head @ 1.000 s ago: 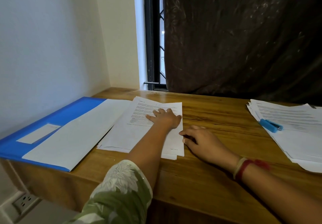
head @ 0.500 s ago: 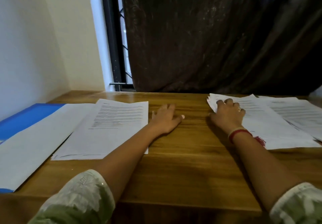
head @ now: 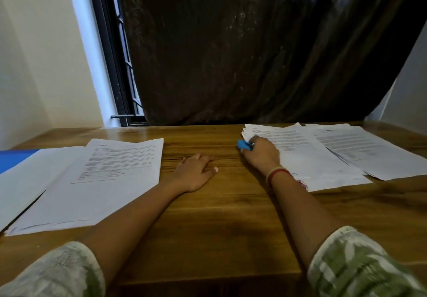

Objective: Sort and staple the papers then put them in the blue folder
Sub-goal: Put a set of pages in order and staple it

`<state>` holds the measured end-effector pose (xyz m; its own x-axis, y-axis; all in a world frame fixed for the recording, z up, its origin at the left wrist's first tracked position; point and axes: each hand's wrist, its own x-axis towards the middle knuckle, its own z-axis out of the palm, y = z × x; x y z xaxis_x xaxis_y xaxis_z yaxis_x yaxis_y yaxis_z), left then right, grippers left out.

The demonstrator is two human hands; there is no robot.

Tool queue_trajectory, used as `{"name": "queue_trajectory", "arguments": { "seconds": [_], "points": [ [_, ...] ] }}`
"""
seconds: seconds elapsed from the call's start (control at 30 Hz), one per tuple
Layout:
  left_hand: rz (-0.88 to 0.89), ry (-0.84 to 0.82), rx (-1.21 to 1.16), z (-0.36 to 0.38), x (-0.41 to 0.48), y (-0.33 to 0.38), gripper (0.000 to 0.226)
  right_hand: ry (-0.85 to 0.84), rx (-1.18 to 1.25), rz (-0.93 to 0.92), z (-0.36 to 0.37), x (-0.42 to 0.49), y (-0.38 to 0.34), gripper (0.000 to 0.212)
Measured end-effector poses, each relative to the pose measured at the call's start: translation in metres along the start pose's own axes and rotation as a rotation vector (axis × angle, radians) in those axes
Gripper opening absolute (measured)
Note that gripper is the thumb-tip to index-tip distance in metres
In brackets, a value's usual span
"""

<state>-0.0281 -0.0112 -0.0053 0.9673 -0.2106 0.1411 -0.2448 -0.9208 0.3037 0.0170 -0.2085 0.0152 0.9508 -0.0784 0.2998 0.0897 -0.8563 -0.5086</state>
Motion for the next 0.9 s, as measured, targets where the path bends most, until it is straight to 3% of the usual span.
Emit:
{"name": "queue_trajectory", "arguments": {
  "seconds": [0.17,0.37,0.53,0.67,0.77,0.9],
  "points": [
    [-0.086,0.111,-0.132,0.001,0.01,-0.004,0.042,-0.139,0.025,-0.21,0.018,-0.014,-0.027,0.046],
    [0.039,0.158,-0.211,0.002,0.006,-0.004,0.035,-0.13,0.07,-0.335,0.032,-0.021,-0.041,0.025],
    [0.045,0.109,-0.148,0.002,0.006,-0.005,0.043,-0.206,0.169,-0.32,0.034,-0.014,-0.036,0.024],
    [-0.009,0.041,-0.004,0.003,0.008,-0.006,0.055,-0.327,0.404,-0.212,0.029,-0.005,-0.029,0.024],
    [-0.043,0.023,0.041,0.003,0.008,-0.004,0.06,-0.211,0.397,-0.164,0.018,-0.002,-0.018,0.027],
    [-0.14,0.043,0.087,0.002,0.005,-0.003,0.068,0.115,-0.055,-0.058,-0.008,0.004,0.017,0.038]
  ]
}}
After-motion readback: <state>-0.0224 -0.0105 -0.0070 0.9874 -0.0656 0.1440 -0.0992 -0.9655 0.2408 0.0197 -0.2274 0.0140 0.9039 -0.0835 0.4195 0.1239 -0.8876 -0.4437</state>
